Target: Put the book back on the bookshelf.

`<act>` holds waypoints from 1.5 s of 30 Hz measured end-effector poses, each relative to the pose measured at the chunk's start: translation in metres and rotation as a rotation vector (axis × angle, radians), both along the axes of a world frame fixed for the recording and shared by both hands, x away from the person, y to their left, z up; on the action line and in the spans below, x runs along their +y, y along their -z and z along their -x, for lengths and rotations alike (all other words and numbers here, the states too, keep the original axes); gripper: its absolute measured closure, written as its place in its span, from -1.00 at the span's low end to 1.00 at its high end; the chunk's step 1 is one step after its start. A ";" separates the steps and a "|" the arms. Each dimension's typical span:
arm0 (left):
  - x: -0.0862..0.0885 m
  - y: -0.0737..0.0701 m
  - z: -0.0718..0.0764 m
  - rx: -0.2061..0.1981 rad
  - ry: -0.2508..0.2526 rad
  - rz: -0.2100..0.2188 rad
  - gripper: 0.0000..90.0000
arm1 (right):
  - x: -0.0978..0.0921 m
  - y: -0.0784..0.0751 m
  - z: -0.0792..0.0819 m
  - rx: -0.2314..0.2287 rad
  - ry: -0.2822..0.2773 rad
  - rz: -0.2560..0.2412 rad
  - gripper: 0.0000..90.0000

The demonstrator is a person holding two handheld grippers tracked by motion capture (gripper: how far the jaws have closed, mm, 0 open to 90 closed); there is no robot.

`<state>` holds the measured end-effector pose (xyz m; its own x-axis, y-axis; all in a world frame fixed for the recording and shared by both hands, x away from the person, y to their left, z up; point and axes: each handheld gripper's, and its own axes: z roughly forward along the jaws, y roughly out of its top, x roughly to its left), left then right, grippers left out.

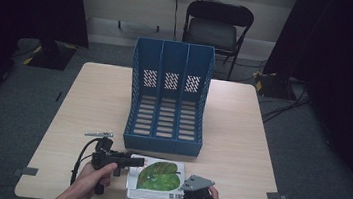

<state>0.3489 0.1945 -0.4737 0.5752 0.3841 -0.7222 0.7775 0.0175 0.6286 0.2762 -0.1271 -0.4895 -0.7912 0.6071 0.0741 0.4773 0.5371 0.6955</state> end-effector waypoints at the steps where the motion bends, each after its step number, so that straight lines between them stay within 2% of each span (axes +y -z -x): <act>1: 0.001 0.000 0.000 0.003 -0.001 0.009 -0.32 | -0.003 0.001 -0.002 0.041 0.012 -0.025 -0.86; 2: 0.001 0.000 0.001 0.000 0.002 0.009 -0.32 | -0.003 0.001 -0.002 0.041 0.012 -0.025 -0.86; 3: 0.001 0.000 0.001 -0.005 0.006 0.004 -0.31 | -0.004 0.001 -0.003 0.063 0.022 -0.030 -0.83; 6: 0.000 0.001 0.002 0.004 0.009 -0.014 -0.31 | -0.006 0.002 -0.005 0.072 0.023 -0.047 -0.79; 7: -0.001 0.003 0.002 0.016 0.020 -0.003 -0.31 | -0.006 0.002 -0.005 0.072 0.024 -0.047 -0.79; 8: -0.002 0.003 0.003 0.016 0.031 -0.010 -0.31 | -0.006 0.002 -0.005 0.073 0.024 -0.048 -0.77; 11: -0.005 0.002 0.005 0.018 0.046 -0.019 -0.26 | -0.008 0.001 -0.006 0.082 0.026 -0.067 -0.66; 14: -0.008 0.003 0.006 0.022 0.048 -0.061 -0.21 | -0.006 0.001 -0.005 0.067 0.023 -0.050 -0.66; 17: -0.009 0.004 0.006 0.053 0.057 -0.083 0.02 | -0.005 0.001 -0.003 0.062 0.024 -0.034 -0.66; 18: -0.009 0.005 0.006 0.050 0.068 -0.087 0.15 | -0.005 0.001 -0.004 0.060 0.019 -0.035 -0.66; 23: -0.012 0.006 0.004 0.063 0.086 -0.086 0.26 | -0.004 0.001 -0.004 0.051 0.013 -0.027 -0.69; 26: -0.019 0.009 0.004 0.084 0.088 -0.133 0.27 | 0.000 0.001 -0.002 0.041 0.004 0.003 -0.70; 28: -0.025 0.013 0.003 0.093 0.114 -0.138 0.27 | 0.000 0.001 -0.001 0.039 -0.002 0.002 -0.70; 30: -0.029 0.013 0.004 0.103 0.119 -0.148 0.18 | 0.003 0.001 -0.001 0.037 -0.028 -0.004 -0.70; 33: -0.029 0.015 0.003 0.098 0.126 -0.172 0.15 | 0.006 0.001 0.000 0.029 -0.034 0.014 -0.71; 36: -0.028 0.015 0.003 0.096 0.129 -0.170 0.11 | 0.008 0.001 0.000 0.033 -0.043 0.011 -0.72; 37: -0.029 0.015 0.003 0.108 0.133 -0.168 0.11 | 0.008 0.001 0.000 0.033 -0.043 0.011 -0.72; 39: -0.029 0.016 0.003 0.104 0.147 -0.182 0.07 | 0.011 0.002 0.000 0.023 -0.052 0.018 -0.80; 41: -0.029 0.017 0.002 0.104 0.145 -0.188 0.08 | 0.014 0.002 0.000 0.025 -0.066 0.026 -0.92; 45: -0.028 0.017 0.001 0.106 0.148 -0.184 0.28 | 0.015 0.002 0.000 0.040 -0.076 0.028 -0.96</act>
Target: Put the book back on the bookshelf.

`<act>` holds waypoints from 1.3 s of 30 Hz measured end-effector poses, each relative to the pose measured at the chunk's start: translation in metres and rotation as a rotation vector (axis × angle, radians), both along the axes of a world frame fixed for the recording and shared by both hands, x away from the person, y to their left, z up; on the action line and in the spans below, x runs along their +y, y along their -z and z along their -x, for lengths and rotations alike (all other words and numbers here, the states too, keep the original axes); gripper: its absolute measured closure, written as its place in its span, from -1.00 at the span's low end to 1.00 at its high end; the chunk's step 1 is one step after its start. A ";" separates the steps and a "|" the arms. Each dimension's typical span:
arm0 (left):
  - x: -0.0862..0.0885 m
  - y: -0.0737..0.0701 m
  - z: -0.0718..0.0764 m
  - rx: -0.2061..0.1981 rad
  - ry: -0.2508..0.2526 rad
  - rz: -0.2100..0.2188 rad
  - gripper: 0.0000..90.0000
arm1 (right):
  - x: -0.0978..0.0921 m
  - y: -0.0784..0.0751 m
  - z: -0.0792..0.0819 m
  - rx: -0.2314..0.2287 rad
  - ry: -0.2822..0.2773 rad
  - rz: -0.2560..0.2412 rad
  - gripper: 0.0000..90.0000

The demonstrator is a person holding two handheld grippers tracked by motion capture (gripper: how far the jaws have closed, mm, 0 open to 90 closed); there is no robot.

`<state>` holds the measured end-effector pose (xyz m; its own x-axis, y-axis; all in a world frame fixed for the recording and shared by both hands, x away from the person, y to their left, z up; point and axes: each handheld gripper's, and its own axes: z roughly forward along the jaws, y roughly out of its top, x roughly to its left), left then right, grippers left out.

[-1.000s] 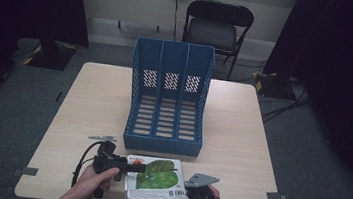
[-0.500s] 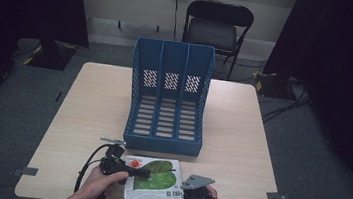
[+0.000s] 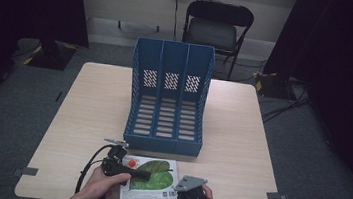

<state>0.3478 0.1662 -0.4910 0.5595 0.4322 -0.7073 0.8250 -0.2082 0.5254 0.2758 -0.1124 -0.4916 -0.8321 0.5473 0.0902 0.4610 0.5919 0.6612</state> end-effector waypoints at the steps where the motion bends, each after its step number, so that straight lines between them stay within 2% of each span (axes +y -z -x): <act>1: 0.000 0.000 0.000 0.001 0.006 0.004 0.33 | 0.000 0.000 0.000 0.003 -0.004 -0.007 -0.96; 4: 0.000 -0.001 0.001 -0.007 0.007 0.012 0.44 | -0.001 0.000 -0.001 0.018 -0.015 -0.021 -1.00; 7: -0.001 -0.003 0.003 -0.036 0.016 0.014 0.46 | -0.003 0.000 0.000 0.033 -0.023 -0.024 -1.00; 9: -0.001 -0.005 0.004 -0.070 0.033 0.017 0.53 | -0.005 -0.001 0.000 0.041 -0.023 -0.038 -0.99; 14: -0.001 -0.006 0.006 -0.098 0.042 0.021 0.58 | -0.014 -0.005 -0.001 0.040 -0.011 -0.071 -0.68; 17: -0.002 -0.008 0.008 -0.121 0.049 0.021 0.59 | -0.020 -0.008 -0.002 0.049 -0.016 -0.105 -0.63; 23: -0.005 -0.016 0.012 -0.201 0.076 -0.009 0.59 | -0.022 -0.011 -0.005 0.042 0.008 -0.112 -0.52; 29: -0.009 -0.023 0.017 -0.280 0.103 -0.033 0.59 | -0.026 -0.012 -0.013 0.074 0.021 -0.119 -0.42; 37: -0.013 -0.027 0.020 -0.329 0.107 -0.041 0.60 | -0.029 -0.011 -0.019 0.094 0.049 -0.133 -0.40; 39: -0.014 -0.028 0.020 -0.344 0.116 -0.047 0.60 | -0.031 -0.011 -0.021 0.093 0.035 -0.148 -0.34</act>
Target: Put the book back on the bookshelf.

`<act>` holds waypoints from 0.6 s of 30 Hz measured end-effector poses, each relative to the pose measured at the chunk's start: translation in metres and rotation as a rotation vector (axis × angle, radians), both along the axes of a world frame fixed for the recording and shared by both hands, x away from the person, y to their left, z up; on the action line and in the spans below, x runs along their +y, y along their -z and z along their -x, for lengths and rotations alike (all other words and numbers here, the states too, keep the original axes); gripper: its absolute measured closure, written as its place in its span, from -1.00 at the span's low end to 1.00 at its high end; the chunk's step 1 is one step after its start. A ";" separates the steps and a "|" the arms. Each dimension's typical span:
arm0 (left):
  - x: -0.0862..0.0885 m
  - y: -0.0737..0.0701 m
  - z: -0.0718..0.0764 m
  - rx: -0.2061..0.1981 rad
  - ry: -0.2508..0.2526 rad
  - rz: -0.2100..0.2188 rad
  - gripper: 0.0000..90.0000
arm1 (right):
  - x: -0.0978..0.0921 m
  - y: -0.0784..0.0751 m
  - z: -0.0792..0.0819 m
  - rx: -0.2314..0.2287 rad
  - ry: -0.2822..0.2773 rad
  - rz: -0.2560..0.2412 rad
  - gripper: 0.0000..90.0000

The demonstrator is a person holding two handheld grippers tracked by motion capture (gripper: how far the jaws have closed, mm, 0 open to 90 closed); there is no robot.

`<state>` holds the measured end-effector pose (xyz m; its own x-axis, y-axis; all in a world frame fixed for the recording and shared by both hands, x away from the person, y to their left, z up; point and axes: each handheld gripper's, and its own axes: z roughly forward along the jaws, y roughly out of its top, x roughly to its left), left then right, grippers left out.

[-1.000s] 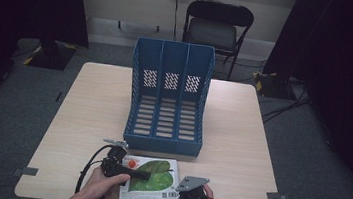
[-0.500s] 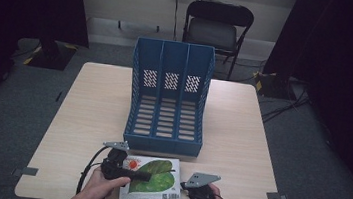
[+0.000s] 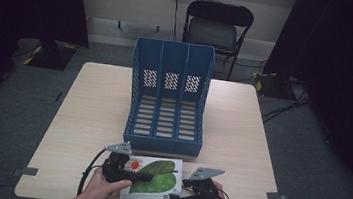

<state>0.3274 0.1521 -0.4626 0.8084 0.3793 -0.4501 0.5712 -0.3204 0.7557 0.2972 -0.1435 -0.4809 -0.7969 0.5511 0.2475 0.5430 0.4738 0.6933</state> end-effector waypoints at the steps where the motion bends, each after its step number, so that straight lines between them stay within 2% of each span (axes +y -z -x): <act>1: -0.002 -0.001 0.001 -0.010 0.003 0.003 0.60 | 0.000 0.000 0.000 0.004 -0.002 -0.002 -0.34; 2: -0.002 -0.002 0.001 -0.022 0.006 -0.011 0.60 | -0.002 0.001 -0.002 0.011 -0.005 -0.007 -0.34; 3: -0.003 -0.003 0.001 -0.027 0.010 -0.002 0.60 | -0.002 0.001 -0.002 0.016 -0.003 -0.011 -0.31; 6: -0.005 -0.006 0.004 -0.058 0.018 -0.019 0.61 | -0.005 0.000 -0.003 0.017 0.006 -0.015 -0.30; 8: -0.005 -0.006 0.005 -0.063 0.023 -0.005 0.61 | -0.006 -0.001 -0.003 0.004 0.005 -0.015 -0.34; 12: -0.005 -0.006 0.006 -0.068 0.024 -0.006 0.61 | -0.006 -0.001 -0.004 -0.008 0.006 -0.008 -0.38; 15: -0.005 -0.007 0.006 -0.072 0.025 -0.011 0.61 | -0.004 0.000 -0.006 0.020 -0.006 -0.024 -0.38; 18: -0.006 -0.007 0.005 -0.071 0.026 -0.015 0.61 | -0.004 0.002 -0.012 0.065 -0.005 -0.065 -0.37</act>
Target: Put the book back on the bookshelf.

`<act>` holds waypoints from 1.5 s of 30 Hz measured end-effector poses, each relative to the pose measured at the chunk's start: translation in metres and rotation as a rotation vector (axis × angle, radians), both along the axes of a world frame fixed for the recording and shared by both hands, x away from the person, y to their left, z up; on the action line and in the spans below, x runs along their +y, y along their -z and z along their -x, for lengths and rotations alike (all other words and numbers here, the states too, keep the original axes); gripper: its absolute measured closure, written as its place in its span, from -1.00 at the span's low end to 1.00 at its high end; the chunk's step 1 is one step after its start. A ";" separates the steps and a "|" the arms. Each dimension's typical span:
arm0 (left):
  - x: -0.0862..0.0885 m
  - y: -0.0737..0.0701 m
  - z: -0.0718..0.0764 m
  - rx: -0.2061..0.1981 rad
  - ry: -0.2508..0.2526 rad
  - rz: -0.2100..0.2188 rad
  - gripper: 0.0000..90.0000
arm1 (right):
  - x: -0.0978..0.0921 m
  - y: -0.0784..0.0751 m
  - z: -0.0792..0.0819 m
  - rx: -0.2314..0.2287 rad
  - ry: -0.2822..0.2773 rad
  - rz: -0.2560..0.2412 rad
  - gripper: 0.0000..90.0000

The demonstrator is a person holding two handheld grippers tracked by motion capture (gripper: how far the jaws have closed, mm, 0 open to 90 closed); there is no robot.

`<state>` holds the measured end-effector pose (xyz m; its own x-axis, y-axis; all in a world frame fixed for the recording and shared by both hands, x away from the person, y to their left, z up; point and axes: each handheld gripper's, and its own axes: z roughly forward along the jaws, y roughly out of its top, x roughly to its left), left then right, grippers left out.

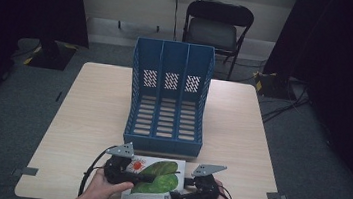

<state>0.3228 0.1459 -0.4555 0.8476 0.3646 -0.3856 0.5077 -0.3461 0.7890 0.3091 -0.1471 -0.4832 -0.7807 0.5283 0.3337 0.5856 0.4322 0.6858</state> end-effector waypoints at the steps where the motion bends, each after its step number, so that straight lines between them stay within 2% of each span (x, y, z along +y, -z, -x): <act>1: 0.000 0.000 -0.001 -0.001 -0.003 -0.001 0.61 | 0.000 0.001 -0.002 0.014 -0.005 -0.012 -0.37; 5: -0.001 0.000 -0.001 -0.010 0.001 -0.005 0.61 | -0.003 0.005 -0.007 0.065 -0.017 -0.050 -0.25; 6: 0.000 -0.001 -0.001 -0.020 0.011 -0.018 0.61 | -0.003 0.004 -0.007 0.061 -0.023 -0.051 -0.25; 7: -0.002 -0.001 0.000 -0.017 0.003 0.001 0.61 | -0.002 0.003 -0.006 0.056 -0.025 -0.045 -0.25; 9: -0.001 -0.002 0.000 -0.038 0.011 0.000 0.62 | -0.003 0.002 -0.006 0.051 -0.017 -0.047 -0.19; 12: -0.001 -0.006 0.002 -0.068 0.033 0.005 0.65 | -0.005 -0.002 -0.005 0.016 -0.012 -0.039 -0.12; 19: 0.002 -0.007 0.001 -0.086 0.037 0.009 0.68 | -0.010 -0.007 -0.003 -0.026 -0.011 -0.047 0.09; 24: 0.004 -0.008 0.000 -0.083 0.025 0.025 0.68 | -0.012 -0.011 0.000 -0.074 -0.009 -0.050 0.24; 28: 0.008 -0.007 0.001 -0.081 0.009 0.020 0.64 | -0.014 -0.015 0.003 -0.084 -0.024 -0.070 0.24; 29: 0.009 -0.007 0.001 -0.086 0.011 0.006 0.62 | -0.015 -0.015 0.003 -0.085 -0.035 -0.078 0.24; 30: 0.010 -0.006 0.001 -0.086 0.014 0.011 0.60 | -0.015 -0.016 0.005 -0.092 -0.049 -0.084 0.24; 33: 0.011 -0.006 0.002 -0.095 0.023 0.013 0.58 | -0.014 -0.019 0.008 -0.109 -0.073 -0.076 0.17; 36: 0.013 -0.006 0.003 -0.091 0.038 0.020 0.58 | -0.014 -0.020 0.010 -0.112 -0.109 -0.080 0.18; 38: 0.014 -0.006 0.002 -0.094 0.049 0.028 0.58 | -0.014 -0.022 0.010 -0.109 -0.118 -0.083 0.25; 40: 0.014 -0.005 0.002 -0.090 0.060 0.029 0.58 | -0.015 -0.022 0.009 -0.105 -0.111 -0.093 0.33; 41: 0.014 -0.005 0.002 -0.083 0.068 0.040 0.58 | -0.017 -0.022 0.008 -0.088 -0.107 -0.127 0.35; 45: 0.014 -0.004 0.001 -0.073 0.084 0.059 0.71 | -0.017 -0.023 0.005 -0.093 -0.093 -0.135 0.31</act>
